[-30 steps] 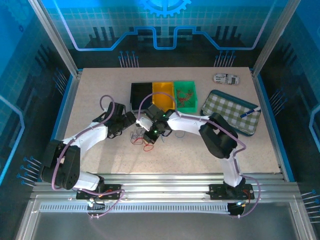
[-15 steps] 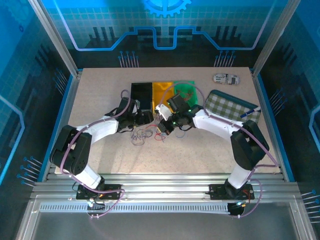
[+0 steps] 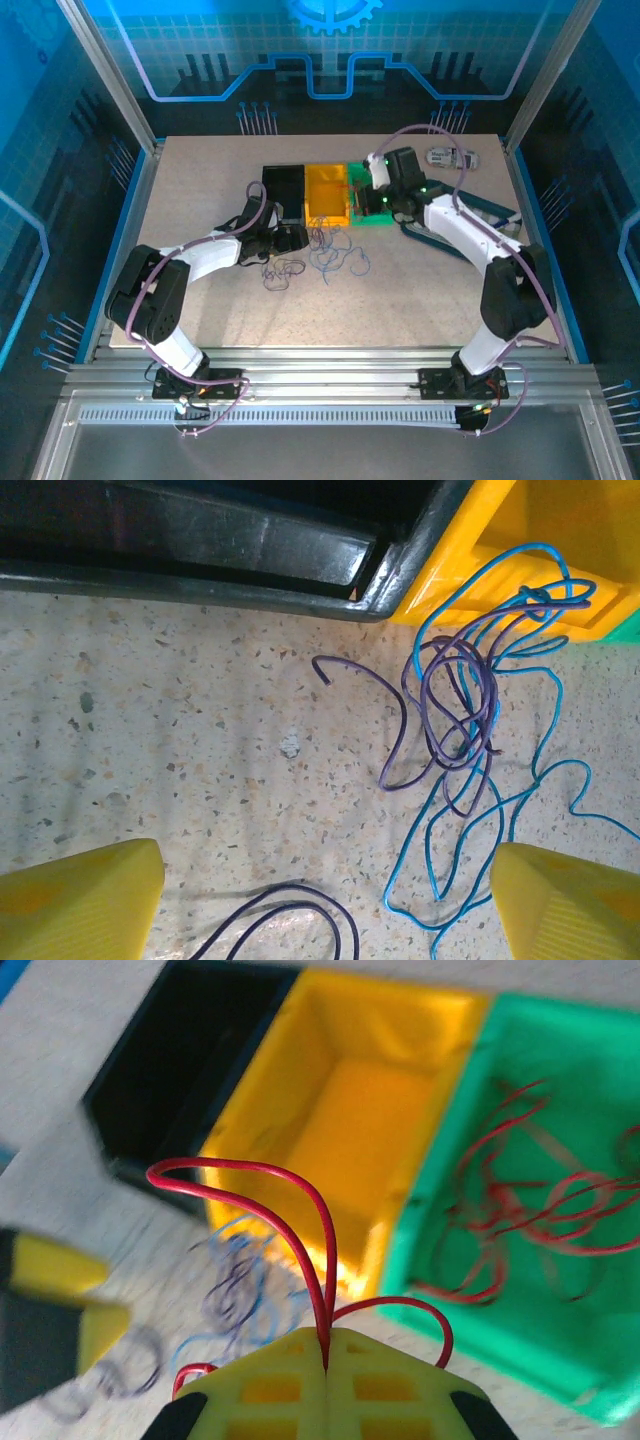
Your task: Untangle the cables
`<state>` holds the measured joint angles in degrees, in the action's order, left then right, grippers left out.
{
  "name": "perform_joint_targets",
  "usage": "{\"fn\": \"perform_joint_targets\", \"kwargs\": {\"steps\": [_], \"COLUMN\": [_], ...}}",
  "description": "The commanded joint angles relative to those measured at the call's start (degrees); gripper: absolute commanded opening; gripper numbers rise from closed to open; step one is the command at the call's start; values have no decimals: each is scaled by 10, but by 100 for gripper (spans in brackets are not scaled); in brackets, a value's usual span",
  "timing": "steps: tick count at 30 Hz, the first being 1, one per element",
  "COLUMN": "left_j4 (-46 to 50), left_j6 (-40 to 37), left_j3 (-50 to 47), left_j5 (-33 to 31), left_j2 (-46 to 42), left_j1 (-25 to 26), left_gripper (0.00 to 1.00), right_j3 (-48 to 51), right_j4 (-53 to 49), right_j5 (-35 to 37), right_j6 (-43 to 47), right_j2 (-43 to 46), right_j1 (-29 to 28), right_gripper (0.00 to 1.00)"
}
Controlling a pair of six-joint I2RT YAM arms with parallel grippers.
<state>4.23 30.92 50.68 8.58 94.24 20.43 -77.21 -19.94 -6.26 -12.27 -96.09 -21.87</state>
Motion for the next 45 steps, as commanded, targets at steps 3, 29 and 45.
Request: {"fn": "perform_joint_targets", "kwargs": {"steps": [3,29,45], "left_j4": [23,59,45], "left_j6": [-9,-20,-14], "left_j3": [25,68,65], "left_j5": [-21,-46,-36], "left_j2": [4,11,33], "left_j1": [4,4,7], "left_gripper": [85,86,87], "right_j3": [-110,-326,-88], "right_j4": [-55,-154,27], "right_j5": [106,244,260], "right_j6": [-5,22,-8], "right_j2": [-94,-332,-73], "right_j1": [25,13,-22], "right_gripper": [0,10,43]}}
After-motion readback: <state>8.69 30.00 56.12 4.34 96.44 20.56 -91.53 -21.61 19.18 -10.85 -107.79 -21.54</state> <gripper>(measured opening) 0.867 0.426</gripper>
